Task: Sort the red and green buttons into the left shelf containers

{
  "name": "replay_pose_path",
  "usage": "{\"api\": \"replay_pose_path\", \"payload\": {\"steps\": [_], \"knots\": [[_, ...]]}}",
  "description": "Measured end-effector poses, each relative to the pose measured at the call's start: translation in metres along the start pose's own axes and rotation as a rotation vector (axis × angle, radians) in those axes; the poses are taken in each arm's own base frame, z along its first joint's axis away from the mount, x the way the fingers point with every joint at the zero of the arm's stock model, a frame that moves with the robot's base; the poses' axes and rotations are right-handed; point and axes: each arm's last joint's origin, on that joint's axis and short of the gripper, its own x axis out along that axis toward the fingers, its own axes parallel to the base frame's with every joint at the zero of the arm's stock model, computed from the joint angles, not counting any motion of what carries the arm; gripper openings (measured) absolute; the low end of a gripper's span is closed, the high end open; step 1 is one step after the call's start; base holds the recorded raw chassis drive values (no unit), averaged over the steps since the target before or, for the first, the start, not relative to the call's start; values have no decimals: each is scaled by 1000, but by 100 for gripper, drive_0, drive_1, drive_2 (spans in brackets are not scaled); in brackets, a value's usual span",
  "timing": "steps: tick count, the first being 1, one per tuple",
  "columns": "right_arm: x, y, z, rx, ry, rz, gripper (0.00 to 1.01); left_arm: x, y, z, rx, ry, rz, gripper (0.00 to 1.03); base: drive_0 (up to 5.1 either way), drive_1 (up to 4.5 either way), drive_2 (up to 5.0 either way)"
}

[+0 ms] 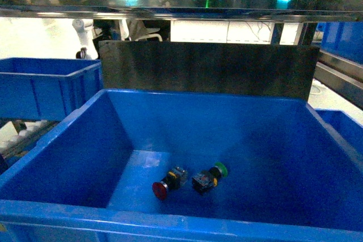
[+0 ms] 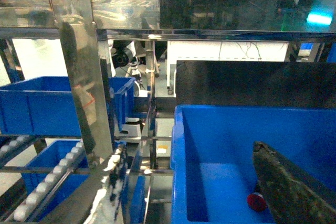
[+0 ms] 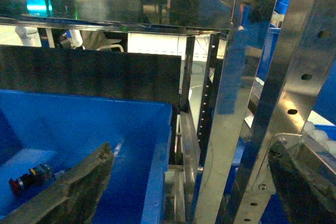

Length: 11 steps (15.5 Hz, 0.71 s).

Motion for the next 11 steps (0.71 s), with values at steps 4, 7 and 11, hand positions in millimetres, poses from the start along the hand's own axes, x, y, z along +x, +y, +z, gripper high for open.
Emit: {"api": "replay_pose_path", "payload": {"steps": [4, 7, 11], "knots": [[0, 0, 0, 0, 0, 0, 99, 0, 0, 0, 0, 0, 0, 94, 0, 0, 0], [0, 0, 0, 0, 0, 0, 97, 0, 0, 0, 1, 0, 0, 100, 0, 0, 0], [0, 0, 0, 0, 0, 0, 98, 0, 0, 0, 0, 0, 0, 97, 0, 0, 0]]}}
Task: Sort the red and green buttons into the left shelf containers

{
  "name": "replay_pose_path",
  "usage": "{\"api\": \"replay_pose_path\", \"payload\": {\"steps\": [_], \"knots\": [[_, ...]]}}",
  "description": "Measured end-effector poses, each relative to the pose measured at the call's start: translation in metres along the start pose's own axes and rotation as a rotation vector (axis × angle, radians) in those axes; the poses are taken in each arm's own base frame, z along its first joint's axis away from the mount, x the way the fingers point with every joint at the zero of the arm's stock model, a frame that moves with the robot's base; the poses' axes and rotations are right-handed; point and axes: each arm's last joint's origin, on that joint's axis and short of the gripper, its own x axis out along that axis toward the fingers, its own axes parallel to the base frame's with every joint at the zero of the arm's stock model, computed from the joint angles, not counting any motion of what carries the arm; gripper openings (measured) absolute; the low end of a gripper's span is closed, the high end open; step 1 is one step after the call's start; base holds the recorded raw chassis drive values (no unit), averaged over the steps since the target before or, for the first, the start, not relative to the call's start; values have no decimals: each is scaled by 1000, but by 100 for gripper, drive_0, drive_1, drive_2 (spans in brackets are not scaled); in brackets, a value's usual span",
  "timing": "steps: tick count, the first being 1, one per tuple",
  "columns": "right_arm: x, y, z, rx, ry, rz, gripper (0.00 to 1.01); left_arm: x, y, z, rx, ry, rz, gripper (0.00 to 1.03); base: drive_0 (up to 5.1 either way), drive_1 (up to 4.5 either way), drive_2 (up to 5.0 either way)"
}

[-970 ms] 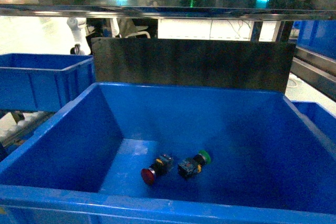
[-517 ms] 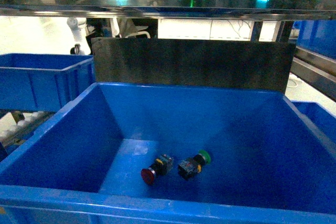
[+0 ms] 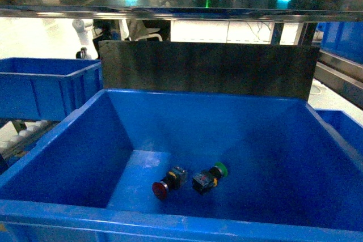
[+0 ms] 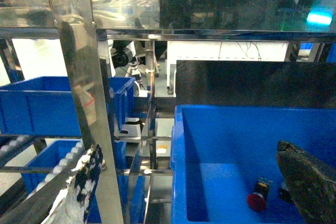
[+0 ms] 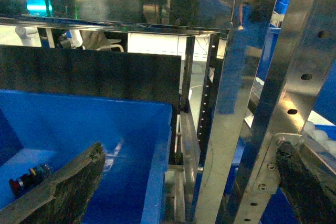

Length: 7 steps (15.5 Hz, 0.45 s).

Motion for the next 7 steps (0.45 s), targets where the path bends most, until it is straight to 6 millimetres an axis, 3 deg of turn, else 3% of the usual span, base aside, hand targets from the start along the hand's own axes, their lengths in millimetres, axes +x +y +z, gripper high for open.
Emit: {"api": "replay_pose_path", "payload": {"steps": [7], "knots": [[0, 0, 0, 0, 0, 0, 98, 0, 0, 0, 0, 0, 0, 98, 0, 0, 0]]}}
